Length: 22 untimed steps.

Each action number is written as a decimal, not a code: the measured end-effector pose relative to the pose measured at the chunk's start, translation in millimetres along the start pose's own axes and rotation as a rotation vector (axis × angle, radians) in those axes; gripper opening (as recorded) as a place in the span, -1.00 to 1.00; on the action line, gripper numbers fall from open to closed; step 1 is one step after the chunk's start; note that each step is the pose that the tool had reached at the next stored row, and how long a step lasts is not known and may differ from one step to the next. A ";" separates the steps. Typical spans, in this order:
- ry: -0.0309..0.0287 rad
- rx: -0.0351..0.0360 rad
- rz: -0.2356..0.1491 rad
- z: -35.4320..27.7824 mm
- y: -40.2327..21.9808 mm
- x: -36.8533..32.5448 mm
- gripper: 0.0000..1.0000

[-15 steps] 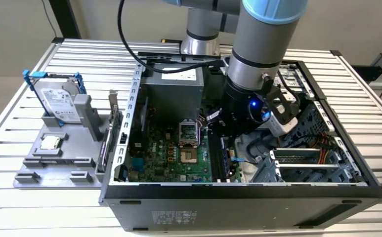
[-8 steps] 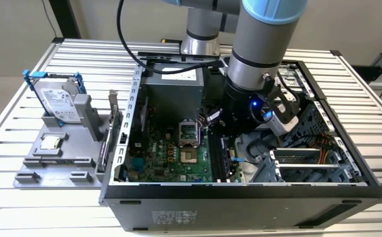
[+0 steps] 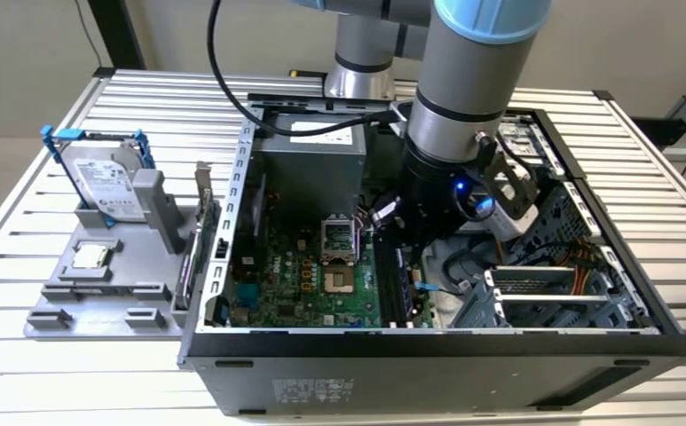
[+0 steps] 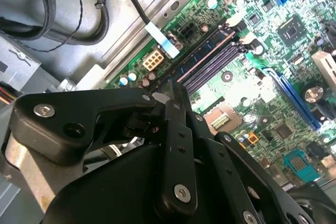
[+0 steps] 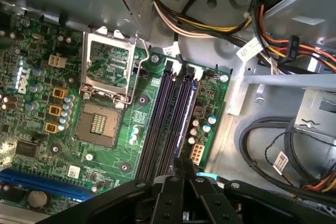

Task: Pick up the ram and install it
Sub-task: 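Insert the ram into the slot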

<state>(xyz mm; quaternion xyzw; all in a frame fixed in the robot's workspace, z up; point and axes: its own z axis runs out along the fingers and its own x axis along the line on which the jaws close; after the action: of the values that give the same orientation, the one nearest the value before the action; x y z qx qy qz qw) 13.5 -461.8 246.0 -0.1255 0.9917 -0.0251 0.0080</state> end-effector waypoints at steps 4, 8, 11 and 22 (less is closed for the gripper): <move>-0.0011 -0.0001 -0.022 0.0 0.0 0.0 -1.00; -0.0022 -0.0004 -0.043 0.0 0.0 0.0 -1.00; -0.0029 -0.0005 -0.057 0.0 0.0 0.0 -1.00; -0.0057 -0.0009 -0.112 -0.1 0.1 0.0 -1.00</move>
<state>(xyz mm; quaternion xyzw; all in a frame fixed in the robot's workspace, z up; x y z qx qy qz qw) 13.5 -461.7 246.1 -0.1809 0.9831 -0.0247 0.0094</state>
